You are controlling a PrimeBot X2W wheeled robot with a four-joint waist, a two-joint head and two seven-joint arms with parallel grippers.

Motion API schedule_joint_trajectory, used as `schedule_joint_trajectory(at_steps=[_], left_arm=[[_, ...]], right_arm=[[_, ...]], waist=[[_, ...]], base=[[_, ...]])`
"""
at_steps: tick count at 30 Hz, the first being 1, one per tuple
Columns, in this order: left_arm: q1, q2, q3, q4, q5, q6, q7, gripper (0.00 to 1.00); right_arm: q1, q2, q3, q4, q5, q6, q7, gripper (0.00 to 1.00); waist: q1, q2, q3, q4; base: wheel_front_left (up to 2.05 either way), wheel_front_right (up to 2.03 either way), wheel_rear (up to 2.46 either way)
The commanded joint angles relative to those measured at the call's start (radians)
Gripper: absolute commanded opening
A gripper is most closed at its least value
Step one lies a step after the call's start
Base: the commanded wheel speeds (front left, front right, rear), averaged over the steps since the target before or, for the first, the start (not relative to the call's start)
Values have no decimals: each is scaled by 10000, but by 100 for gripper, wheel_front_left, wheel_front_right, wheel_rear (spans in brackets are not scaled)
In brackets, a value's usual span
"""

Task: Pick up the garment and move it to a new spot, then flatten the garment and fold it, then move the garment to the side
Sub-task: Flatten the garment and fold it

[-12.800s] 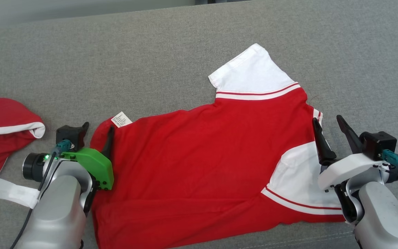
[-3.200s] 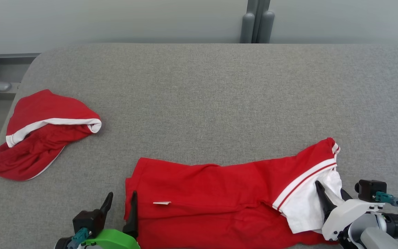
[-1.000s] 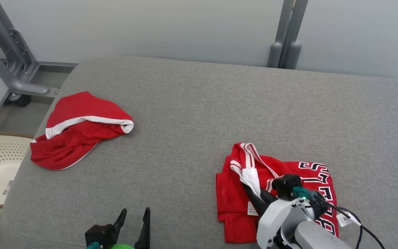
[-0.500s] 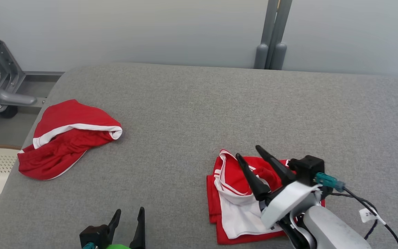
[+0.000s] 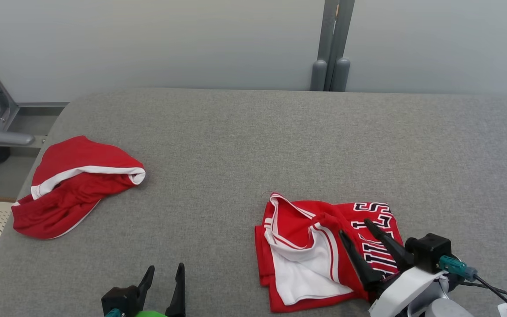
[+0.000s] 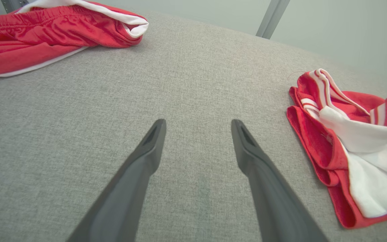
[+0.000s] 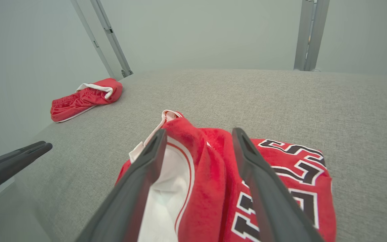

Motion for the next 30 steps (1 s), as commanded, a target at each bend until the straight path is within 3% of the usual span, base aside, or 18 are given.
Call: schedule_joint_trajectory(at_steps=[1, 15, 16, 20, 30], left_arm=[[121, 30, 9, -23, -2, -19, 9, 100], [37, 29, -102, 1, -105, 18, 9, 100], [28, 29, -107, -2, -112, 22, 9, 100], [-9, 29, -110, -15, -117, 25, 9, 100], [3, 29, 14, 81, 120, -70, 8, 100]], right_arm=[[27, -11, 74, -11, -76, -9, 7, 100], [-915, 340, 330, 1349, -853, -9, 631, 100], [-963, 366, 369, 1410, -857, -9, 661, 90], [-1124, 446, 579, 1574, -884, -9, 722, 0], [-1078, 305, 2010, 1079, -322, -9, 429, 0]], waist=[[0, -1, 6, 20], [0, -1, 180, 589], [0, -1, 197, 601], [0, -1, 229, 596], [0, -1, 123, 505]], base=[[0, 0, 0], [0, 0, 0], [0, 0, 0], [0, 0, 0], [0, 0, 0]])
